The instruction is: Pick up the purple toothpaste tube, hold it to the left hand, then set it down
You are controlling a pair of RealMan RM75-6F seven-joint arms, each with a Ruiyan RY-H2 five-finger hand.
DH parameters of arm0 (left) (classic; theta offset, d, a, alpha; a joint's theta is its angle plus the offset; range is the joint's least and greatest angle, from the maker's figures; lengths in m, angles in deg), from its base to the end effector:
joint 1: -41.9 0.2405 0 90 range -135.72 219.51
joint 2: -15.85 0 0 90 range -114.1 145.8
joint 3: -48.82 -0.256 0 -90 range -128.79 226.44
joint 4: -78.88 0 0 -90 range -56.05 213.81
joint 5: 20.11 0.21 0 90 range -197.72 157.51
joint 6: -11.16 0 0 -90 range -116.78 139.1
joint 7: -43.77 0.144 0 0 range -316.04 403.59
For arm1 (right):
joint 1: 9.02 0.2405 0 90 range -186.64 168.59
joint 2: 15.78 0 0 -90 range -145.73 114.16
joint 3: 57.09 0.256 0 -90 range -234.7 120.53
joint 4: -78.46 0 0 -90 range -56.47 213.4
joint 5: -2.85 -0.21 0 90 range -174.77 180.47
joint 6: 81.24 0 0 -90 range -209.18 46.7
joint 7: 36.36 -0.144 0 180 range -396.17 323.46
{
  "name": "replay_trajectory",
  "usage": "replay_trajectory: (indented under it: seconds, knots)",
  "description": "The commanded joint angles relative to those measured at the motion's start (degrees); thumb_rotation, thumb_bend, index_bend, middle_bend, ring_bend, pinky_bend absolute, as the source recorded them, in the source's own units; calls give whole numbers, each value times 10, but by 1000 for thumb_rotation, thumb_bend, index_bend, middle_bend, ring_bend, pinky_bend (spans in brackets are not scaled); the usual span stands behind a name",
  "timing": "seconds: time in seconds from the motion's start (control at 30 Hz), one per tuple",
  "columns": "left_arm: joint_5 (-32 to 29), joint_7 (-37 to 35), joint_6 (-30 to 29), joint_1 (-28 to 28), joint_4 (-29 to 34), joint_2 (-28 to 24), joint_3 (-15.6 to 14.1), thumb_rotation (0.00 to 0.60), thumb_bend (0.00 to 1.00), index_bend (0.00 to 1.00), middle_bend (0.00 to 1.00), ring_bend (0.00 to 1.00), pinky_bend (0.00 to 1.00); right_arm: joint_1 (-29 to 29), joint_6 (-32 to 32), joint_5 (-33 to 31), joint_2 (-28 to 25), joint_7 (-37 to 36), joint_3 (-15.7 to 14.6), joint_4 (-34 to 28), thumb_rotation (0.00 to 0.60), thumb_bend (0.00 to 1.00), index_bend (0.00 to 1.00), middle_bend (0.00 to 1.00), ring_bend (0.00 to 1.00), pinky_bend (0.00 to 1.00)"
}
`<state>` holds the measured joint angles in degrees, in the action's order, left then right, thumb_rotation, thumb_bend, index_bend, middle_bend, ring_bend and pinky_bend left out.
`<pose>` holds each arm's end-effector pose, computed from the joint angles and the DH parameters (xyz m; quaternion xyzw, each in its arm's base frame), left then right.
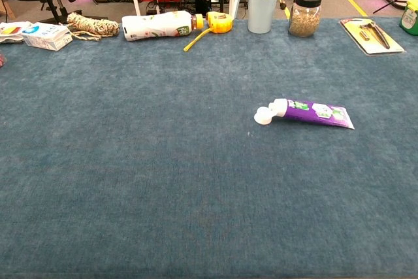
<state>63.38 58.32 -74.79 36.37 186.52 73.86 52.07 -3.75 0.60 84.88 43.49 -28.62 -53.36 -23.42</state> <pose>-0.2668 0.1812 0.1740 -0.6053 -0.3604 -0.3626 0.6101 -0.2927 -0.1835 0.1679 0.5999 -0.3970 0.3530 0.5983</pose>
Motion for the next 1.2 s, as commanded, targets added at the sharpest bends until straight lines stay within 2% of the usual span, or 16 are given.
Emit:
replay_trajectory:
  seconds: [0.03, 0.33, 0.53, 0.6, 0.67, 0.87, 1.2]
  knots:
    - [3, -6, 3, 0, 1, -1, -2, 600, 143, 296, 286, 289, 333, -1, 2, 1, 0, -2, 0, 0, 600, 443, 223, 295, 413, 390]
    - [25, -30, 9, -5, 10, -14, -6, 600, 143, 281, 286, 286, 333, 0, 2, 13, 3, -17, -2, 3, 600, 443, 219, 295, 413, 390]
    - [38, -33, 13, -14, 19, -23, -1, 600, 143, 277, 286, 286, 333, 20, -11, 23, 20, -41, 10, 9, 596, 443, 213, 295, 433, 418]
    - [42, -34, 15, -19, 24, -27, 1, 600, 143, 277, 286, 286, 333, 33, -19, 25, 31, -50, 19, 12, 579, 442, 211, 299, 445, 427]
    - [45, -37, 19, -24, 30, -30, 4, 600, 143, 277, 286, 286, 333, 45, -30, 24, 39, -57, 27, 14, 537, 443, 215, 305, 451, 436]
    - [45, -40, 30, -41, 45, -43, 18, 600, 143, 277, 286, 286, 333, 96, -94, 3, 61, -56, 46, 12, 444, 442, 231, 315, 451, 437]
    - [27, -33, 47, -65, 57, -43, 38, 600, 143, 277, 286, 286, 333, 174, -199, -52, 116, -30, 66, 24, 403, 442, 260, 335, 451, 437]
